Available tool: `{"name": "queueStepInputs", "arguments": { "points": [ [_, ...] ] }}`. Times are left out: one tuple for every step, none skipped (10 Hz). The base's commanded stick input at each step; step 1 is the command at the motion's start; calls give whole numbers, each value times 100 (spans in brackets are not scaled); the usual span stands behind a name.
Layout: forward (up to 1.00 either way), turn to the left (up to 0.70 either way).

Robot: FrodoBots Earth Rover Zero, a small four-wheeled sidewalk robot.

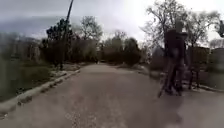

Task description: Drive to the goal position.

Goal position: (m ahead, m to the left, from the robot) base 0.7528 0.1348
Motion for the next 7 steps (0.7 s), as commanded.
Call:
{"name": "queueStepInputs", "arguments": {
  "points": [
    [0, 21],
    [0, 13],
    [0, 5],
    [0, 0],
    [0, 0],
    [0, 0],
    [0, 0]
  ]
}}
